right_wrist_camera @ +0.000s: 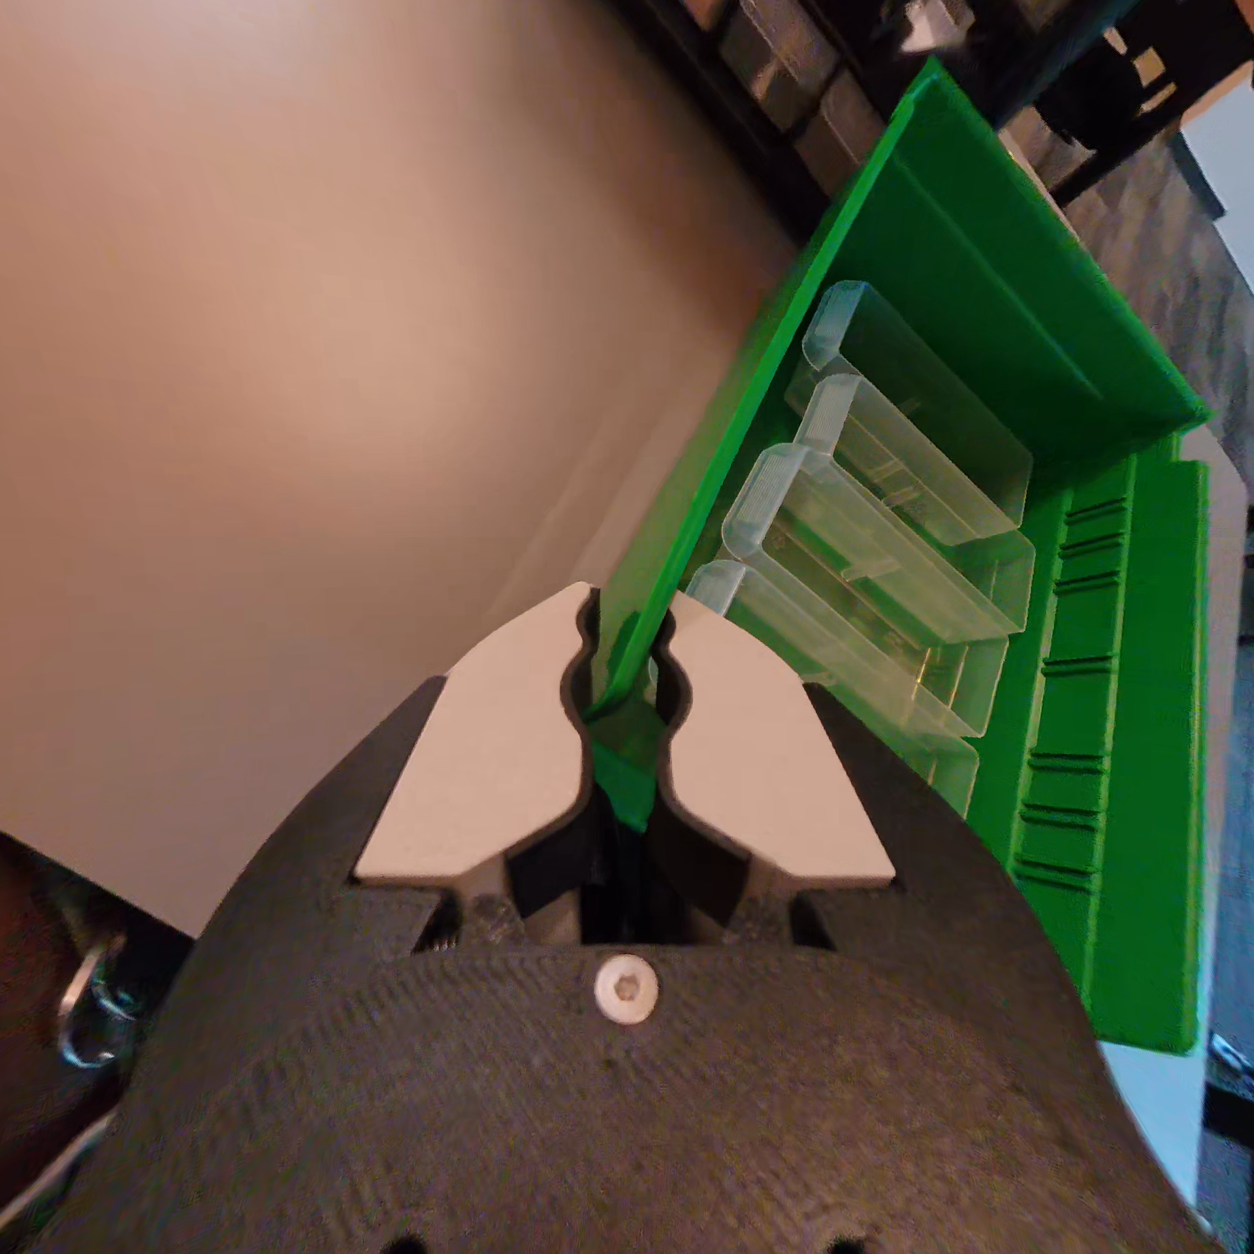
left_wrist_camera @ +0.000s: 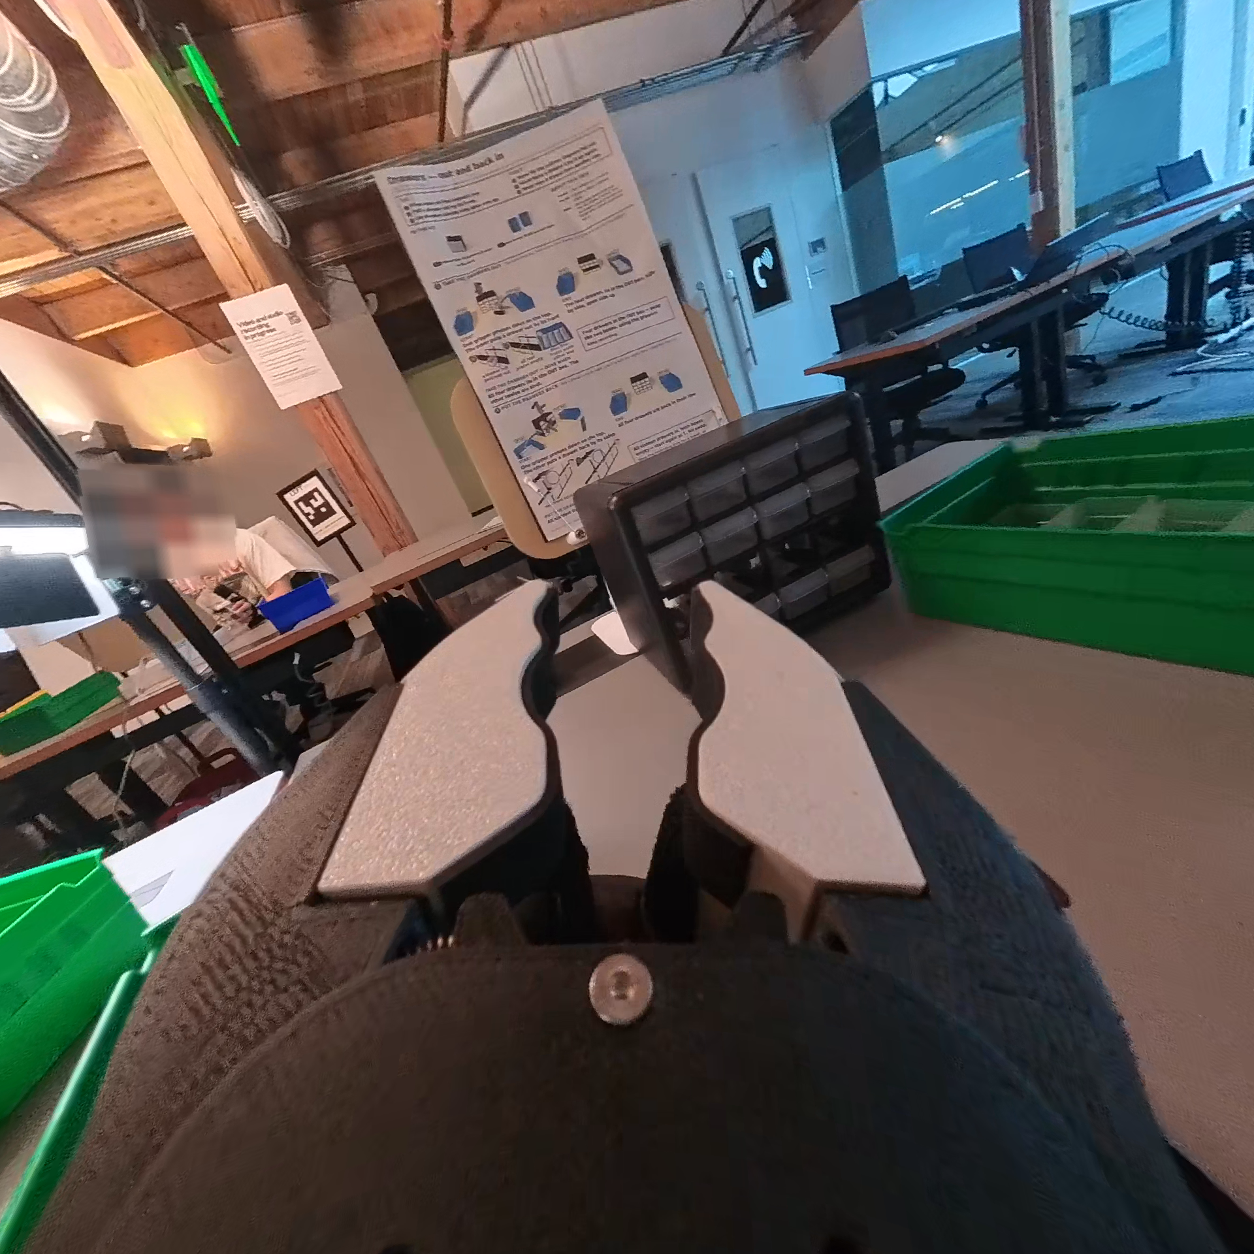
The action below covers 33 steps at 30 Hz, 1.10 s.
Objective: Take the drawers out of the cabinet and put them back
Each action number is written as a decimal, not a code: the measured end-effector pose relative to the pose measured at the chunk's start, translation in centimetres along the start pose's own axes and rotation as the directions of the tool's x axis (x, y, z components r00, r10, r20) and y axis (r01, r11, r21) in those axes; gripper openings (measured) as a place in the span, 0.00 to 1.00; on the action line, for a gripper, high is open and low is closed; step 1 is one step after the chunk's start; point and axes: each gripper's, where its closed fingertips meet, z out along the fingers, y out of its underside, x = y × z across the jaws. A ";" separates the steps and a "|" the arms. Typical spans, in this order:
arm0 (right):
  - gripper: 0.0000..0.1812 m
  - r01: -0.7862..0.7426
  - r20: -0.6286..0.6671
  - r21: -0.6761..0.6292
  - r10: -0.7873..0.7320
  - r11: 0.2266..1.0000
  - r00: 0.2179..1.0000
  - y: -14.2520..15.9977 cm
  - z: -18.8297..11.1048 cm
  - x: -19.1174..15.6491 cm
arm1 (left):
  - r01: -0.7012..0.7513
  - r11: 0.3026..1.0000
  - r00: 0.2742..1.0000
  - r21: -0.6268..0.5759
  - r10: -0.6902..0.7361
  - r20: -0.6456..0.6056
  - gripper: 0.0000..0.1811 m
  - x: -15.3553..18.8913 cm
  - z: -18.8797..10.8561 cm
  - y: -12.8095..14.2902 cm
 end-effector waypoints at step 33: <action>0.20 -0.411 0.077 0.517 0.438 0.751 0.896 -2.8 -8.9 8.9 | 0.134 0.840 0.887 -0.526 -0.338 -0.313 0.25 21.4 8.9 9.5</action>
